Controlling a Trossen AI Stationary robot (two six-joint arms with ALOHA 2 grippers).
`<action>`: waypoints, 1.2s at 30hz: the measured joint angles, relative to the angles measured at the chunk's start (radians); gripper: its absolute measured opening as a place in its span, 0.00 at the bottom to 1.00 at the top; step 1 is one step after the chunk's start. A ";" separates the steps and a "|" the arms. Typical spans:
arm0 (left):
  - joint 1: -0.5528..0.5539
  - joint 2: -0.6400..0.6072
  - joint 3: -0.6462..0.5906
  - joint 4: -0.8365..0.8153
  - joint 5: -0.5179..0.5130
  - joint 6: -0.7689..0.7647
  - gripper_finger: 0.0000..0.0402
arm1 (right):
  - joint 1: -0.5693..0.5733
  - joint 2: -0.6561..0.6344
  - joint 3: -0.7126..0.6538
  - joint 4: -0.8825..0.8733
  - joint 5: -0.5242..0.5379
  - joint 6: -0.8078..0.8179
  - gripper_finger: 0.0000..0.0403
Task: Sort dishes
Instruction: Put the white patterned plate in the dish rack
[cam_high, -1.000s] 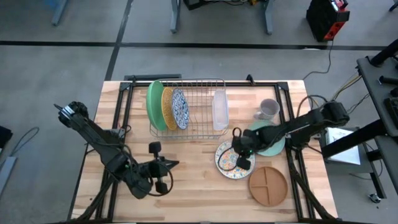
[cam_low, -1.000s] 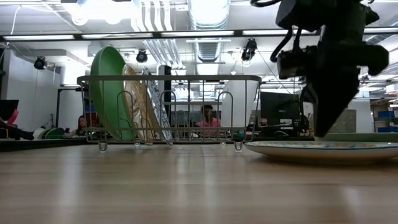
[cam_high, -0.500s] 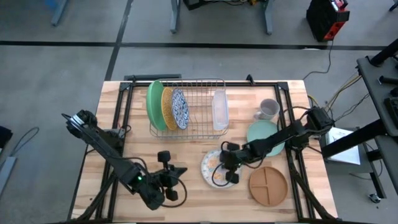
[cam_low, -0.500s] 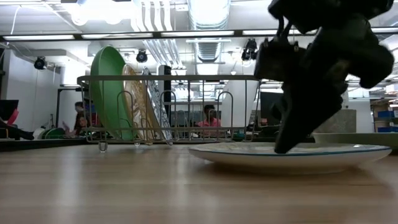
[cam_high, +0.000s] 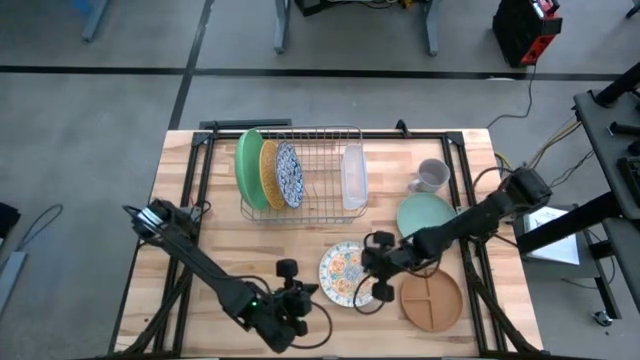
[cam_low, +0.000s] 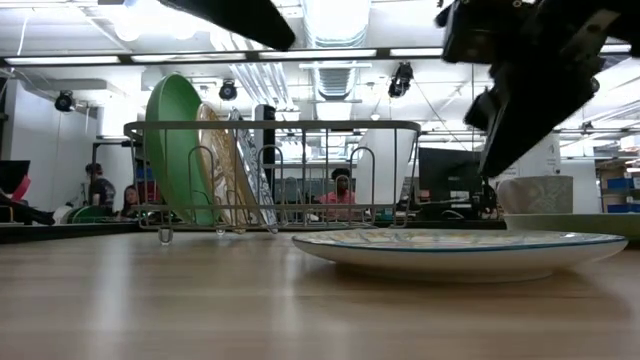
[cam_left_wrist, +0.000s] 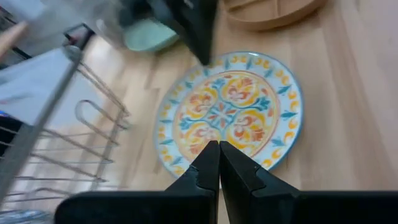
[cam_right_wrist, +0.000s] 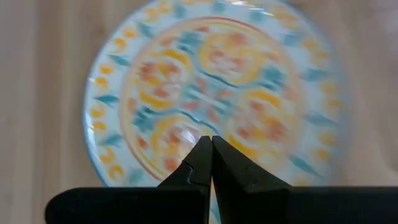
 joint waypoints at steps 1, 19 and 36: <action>0.005 0.009 0.004 0.005 0.012 -0.003 0.00 | 0.000 -0.029 -0.004 -0.032 0.018 0.018 0.00; 0.041 0.121 -0.022 0.178 0.055 -0.022 0.00 | -0.008 -0.255 -0.171 -0.115 0.078 0.271 0.13; 0.051 0.224 -0.020 0.255 0.135 -0.074 0.00 | -0.012 -0.125 -0.252 0.056 0.094 0.390 0.48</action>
